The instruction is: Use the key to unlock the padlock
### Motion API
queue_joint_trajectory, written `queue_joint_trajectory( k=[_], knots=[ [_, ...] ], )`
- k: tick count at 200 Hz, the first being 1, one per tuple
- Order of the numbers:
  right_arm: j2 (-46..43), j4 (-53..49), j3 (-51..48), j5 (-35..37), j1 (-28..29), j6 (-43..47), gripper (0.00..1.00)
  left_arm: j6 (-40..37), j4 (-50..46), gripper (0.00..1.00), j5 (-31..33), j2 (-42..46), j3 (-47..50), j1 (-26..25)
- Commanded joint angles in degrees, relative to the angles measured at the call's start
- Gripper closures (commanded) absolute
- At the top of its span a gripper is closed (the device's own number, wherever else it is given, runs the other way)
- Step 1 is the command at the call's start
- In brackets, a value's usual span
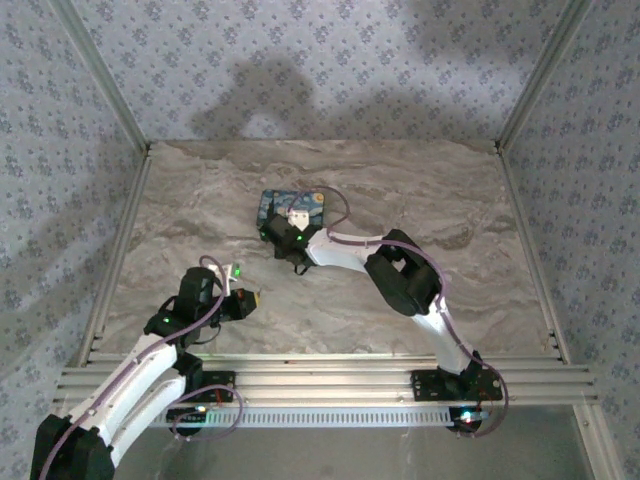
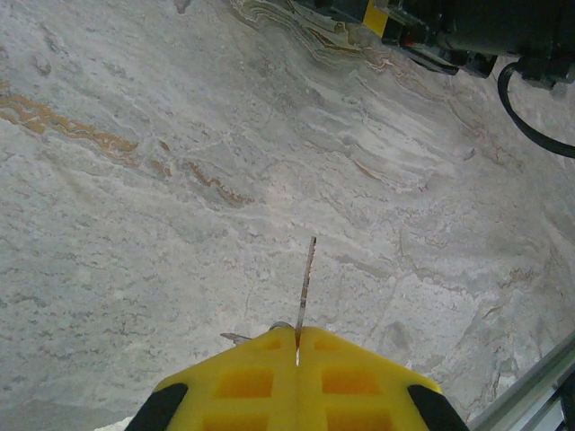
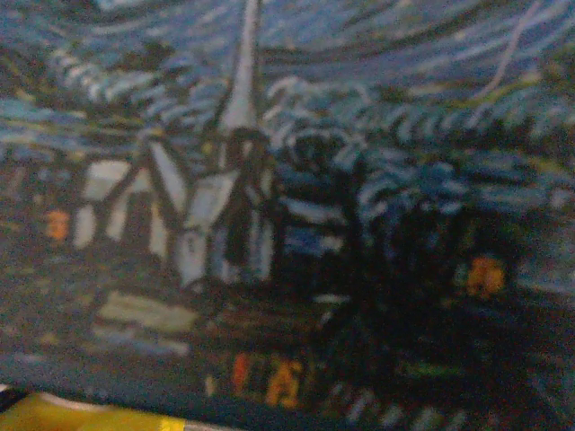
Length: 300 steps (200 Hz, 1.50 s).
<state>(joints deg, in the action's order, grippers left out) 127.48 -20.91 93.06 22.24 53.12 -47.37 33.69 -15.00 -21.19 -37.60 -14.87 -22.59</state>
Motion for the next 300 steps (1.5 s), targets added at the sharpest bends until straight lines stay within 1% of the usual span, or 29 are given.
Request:
queue_joint_trajectory(
  k=[1, 59, 91, 114, 165, 259, 300],
  knots=[
    [1.88, 0.35, 2.17, 2.22, -0.13, -1.22, 0.39, -0.29, 0.33, 1.0, -0.43, 0.08, -0.42, 0.27],
    [2.57, -0.24, 3.7, 2.17, 0.53, -1.11, 0.39, -0.9, 0.16, 1.0, -0.69, 0.16, -1.12, 0.27],
    [0.66, -0.64, 2.46, 5.44, 2.35, -2.16, 0.39, -1.35, -0.11, 1.0, -0.6, -0.06, -1.17, 0.26],
    [0.29, 0.01, 2.35, 6.31, 2.95, -2.7, 0.39, -1.44, -0.2, 1.0, -1.21, -0.19, -1.21, 0.26],
    [2.07, -1.23, 3.55, 5.31, 0.72, -4.88, 0.39, -1.96, -0.05, 1.0, -2.36, -0.26, -1.12, 0.27],
    [4.58, -1.85, 7.42, 6.23, -0.21, -0.65, 0.4, -2.59, 0.48, 1.0, -2.13, -1.28, -1.03, 0.26],
    [6.35, -2.27, 9.27, 5.96, -1.09, 0.0, 0.42, -2.91, 0.52, 1.0, -2.28, -1.97, -1.24, 0.27]
  ],
)
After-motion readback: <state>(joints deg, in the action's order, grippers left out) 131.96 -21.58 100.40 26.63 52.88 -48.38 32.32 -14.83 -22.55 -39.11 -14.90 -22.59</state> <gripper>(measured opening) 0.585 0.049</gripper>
